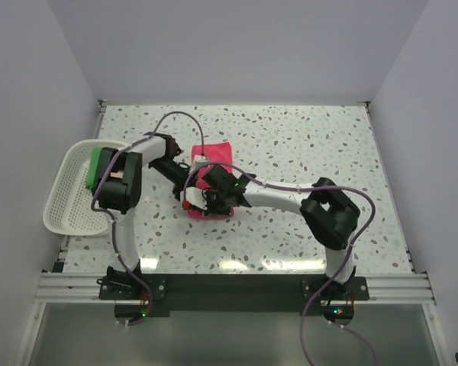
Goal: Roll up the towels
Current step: Roll the towel
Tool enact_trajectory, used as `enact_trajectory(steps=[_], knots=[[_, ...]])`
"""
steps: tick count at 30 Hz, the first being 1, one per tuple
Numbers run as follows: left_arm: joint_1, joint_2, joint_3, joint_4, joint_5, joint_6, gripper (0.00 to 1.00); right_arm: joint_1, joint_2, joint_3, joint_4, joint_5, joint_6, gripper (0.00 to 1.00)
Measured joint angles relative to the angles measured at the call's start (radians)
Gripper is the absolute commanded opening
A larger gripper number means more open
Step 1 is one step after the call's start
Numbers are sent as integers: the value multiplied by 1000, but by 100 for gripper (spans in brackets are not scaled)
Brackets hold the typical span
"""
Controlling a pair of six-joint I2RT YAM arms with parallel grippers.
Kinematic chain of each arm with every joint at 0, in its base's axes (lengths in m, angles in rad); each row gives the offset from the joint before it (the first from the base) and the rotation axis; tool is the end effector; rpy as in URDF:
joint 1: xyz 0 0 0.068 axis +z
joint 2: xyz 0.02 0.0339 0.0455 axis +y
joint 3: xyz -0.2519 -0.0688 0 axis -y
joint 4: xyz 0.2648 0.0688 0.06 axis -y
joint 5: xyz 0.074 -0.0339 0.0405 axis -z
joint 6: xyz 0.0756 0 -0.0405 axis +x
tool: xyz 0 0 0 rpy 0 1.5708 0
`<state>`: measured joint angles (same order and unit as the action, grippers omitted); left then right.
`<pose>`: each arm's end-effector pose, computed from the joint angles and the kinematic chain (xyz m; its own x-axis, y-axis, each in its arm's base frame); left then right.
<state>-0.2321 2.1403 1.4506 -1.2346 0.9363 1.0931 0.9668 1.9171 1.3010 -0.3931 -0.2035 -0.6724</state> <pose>0.3336 -0.1414 0.0920 -0.5396 0.6685 -0.5118 0.7487 0.1031 -0.6548 0.2345 0.3668 0.1211 0.1641 -0.8363 -0.5232 -0.9779 -0.0681 -0.1979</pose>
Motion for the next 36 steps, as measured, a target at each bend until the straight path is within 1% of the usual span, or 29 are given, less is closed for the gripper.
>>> enact_trajectory(steps=[4, 9, 13, 17, 19, 20, 21, 23, 27, 30, 36], knots=[[123, -66, 0, 11, -33, 26, 56, -48, 25, 46, -67, -116, 16, 0], [272, -183, -12, 26, -12, 35, 55, -113, 82, 117, -148, -276, 50, 0], [342, -356, -109, 64, 19, 34, 55, -168, 167, 221, -246, -402, 77, 0], [345, -562, -280, 164, 18, 15, 57, -203, 286, 370, -388, -527, 89, 0], [320, -688, -388, 238, -16, -2, 59, -220, 346, 445, -460, -584, 94, 0], [290, -747, -433, 274, -41, -11, 59, -229, 378, 483, -497, -618, 98, 0], [249, -803, -473, 310, -72, -19, 62, -238, 410, 519, -531, -654, 105, 0], [150, -888, -530, 377, -125, -37, 64, -256, 463, 567, -586, -728, 118, 0], [-48, -1020, -644, 536, -247, -46, 64, -279, 536, 616, -665, -844, 138, 0], [-147, -1026, -696, 609, -323, -41, 64, -284, 585, 641, -727, -917, 157, 0], [-264, -950, -729, 718, -418, -28, 63, -288, 649, 670, -798, -1001, 199, 0]])
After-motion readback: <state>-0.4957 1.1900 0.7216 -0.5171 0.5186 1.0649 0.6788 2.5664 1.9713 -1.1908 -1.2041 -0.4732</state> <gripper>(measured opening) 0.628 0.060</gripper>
